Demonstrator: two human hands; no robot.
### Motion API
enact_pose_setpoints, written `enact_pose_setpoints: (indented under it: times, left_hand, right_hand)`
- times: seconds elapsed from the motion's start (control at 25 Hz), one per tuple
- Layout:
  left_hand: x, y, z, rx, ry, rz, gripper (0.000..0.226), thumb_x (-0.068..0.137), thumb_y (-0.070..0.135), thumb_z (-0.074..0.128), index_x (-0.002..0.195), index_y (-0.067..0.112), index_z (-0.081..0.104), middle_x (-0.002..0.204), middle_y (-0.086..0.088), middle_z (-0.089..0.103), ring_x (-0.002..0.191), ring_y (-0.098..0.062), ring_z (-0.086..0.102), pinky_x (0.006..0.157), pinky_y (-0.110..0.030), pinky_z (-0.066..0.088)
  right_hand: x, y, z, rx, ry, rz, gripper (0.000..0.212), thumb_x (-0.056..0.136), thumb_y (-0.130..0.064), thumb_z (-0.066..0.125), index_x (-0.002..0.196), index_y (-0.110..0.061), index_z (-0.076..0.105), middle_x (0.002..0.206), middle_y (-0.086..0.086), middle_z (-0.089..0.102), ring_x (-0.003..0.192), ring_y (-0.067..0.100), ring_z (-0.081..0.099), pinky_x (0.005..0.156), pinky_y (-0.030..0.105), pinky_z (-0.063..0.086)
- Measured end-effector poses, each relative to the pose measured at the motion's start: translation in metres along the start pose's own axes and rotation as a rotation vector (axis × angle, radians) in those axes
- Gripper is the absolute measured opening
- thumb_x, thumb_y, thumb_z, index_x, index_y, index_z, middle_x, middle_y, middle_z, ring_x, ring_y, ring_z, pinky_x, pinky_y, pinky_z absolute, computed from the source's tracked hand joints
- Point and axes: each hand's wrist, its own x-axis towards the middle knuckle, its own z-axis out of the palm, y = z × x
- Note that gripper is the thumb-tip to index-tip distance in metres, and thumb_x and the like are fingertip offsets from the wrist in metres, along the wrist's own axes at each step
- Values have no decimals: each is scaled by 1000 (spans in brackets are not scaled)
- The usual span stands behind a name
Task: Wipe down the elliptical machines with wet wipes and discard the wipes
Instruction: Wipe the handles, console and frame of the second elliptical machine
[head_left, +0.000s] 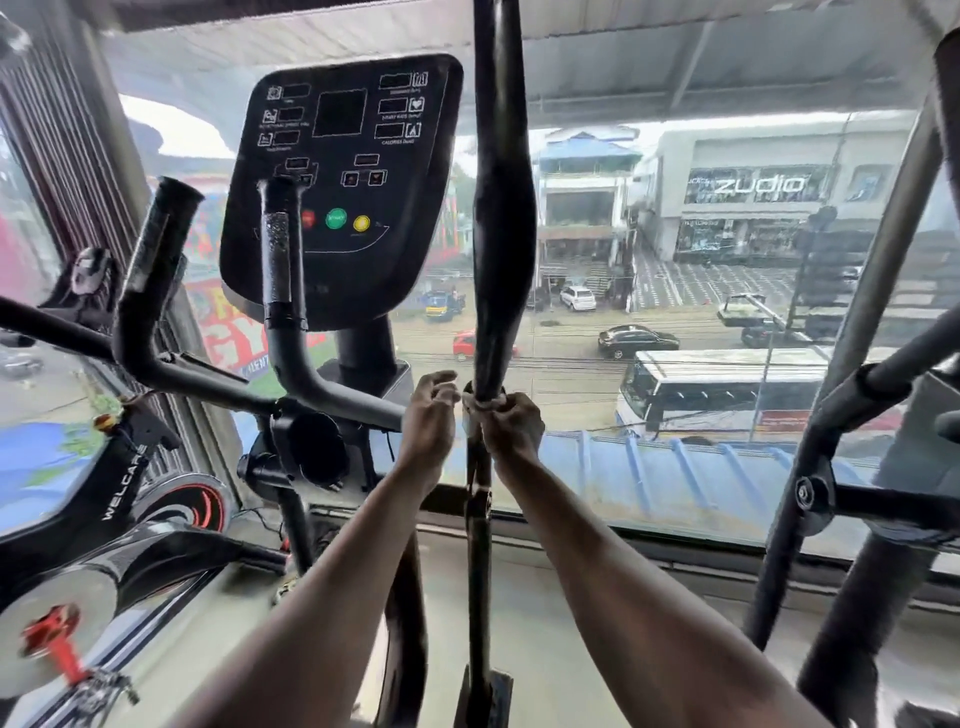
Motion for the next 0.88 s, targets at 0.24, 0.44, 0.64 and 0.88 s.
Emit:
enact_pose_setpoints:
  times: [0.24,0.44,0.64,0.88]
  left_hand:
    - [-8,18,14,-92,-18,138,30,89,18,43,85,29,71,90,4,69,89,-15,60,83,-34,47]
    - [-13,16,21,-122,5,168,31,90,19,41,86,29,70,85,5,71,86,-16,64,88,-41,49]
    - [-18,17,28,-132,59,167,33,91,19,39,89,29,71,93,1,73,95,-22,65,92,-43,49]
    - [-28,26,33,-147,113,242,36,88,15,39,93,30,71,97,-1,72,100,-24,65,95,-48,48]
  right_hand:
    - [-14,0,-3,196,62,-194,34,73,-39,79,78,-23,50,77,-3,65,75,19,63,66,34,50]
    - [-22,-16,-24,271,120,-520,26,76,-13,78,83,-21,54,82,6,62,69,6,64,62,26,55]
    - [-25,-27,-36,229,90,-449,25,71,-18,76,80,-27,54,79,2,64,70,19,65,65,42,57]
    - [-40,-48,-54,260,91,-672,26,73,-11,74,91,-17,56,86,2,63,73,15,64,69,37,56]
